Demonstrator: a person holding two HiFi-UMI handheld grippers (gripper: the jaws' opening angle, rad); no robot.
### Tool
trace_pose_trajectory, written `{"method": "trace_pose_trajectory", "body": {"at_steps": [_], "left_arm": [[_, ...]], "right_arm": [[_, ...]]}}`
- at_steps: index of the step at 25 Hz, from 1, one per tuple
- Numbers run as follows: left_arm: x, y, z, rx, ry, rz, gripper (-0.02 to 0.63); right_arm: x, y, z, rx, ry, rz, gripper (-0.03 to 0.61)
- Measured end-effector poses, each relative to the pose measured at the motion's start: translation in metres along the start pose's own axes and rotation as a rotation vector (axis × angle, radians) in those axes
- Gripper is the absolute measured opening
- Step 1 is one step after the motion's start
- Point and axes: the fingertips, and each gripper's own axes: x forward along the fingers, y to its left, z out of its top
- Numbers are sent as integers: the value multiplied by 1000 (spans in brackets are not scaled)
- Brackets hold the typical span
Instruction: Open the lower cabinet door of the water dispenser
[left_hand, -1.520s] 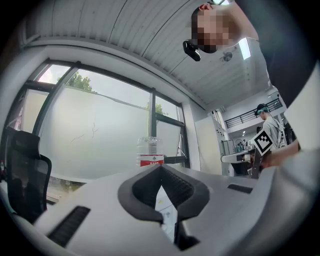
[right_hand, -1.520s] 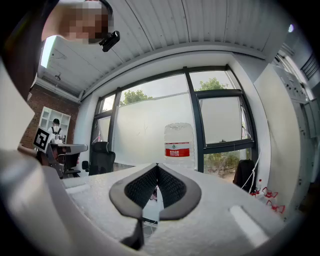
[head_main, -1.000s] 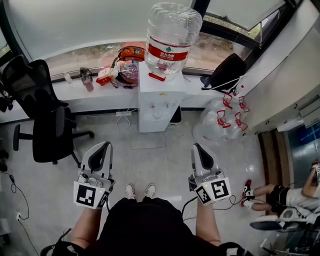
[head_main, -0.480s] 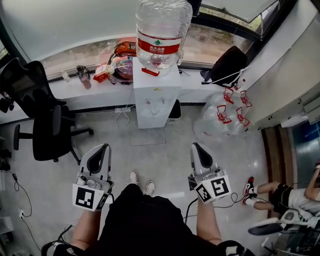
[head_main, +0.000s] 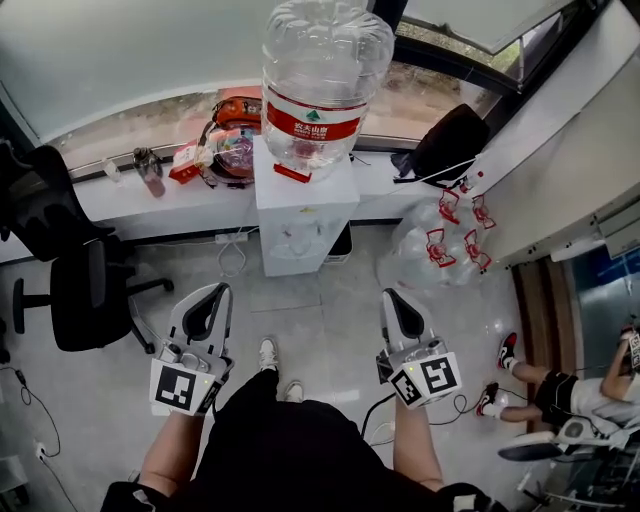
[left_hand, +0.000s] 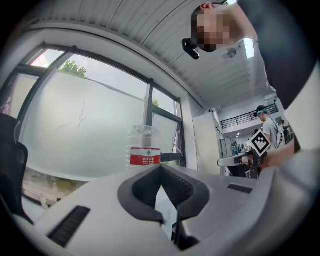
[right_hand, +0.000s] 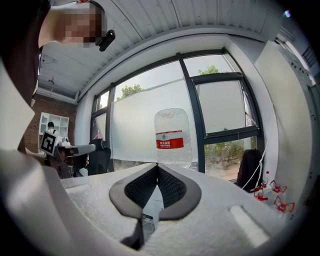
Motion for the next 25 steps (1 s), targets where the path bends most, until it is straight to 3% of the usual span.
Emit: {"method": "trace_pose_trajectory", "body": {"at_steps": [5, 10, 20, 25], "left_arm": [[50, 41, 0, -22, -12, -33, 8], [90, 63, -20, -77, 26, -88, 8], [153, 36, -36, -90, 35, -203, 8], [175, 20, -27, -52, 18, -184, 8]], "right_arm": [[60, -12, 17, -30, 9, -6, 5], [87, -27, 21, 31, 12, -47, 5], [78, -82, 30, 33, 23, -160, 5], [80, -113, 31, 29, 10, -122, 5]]}}
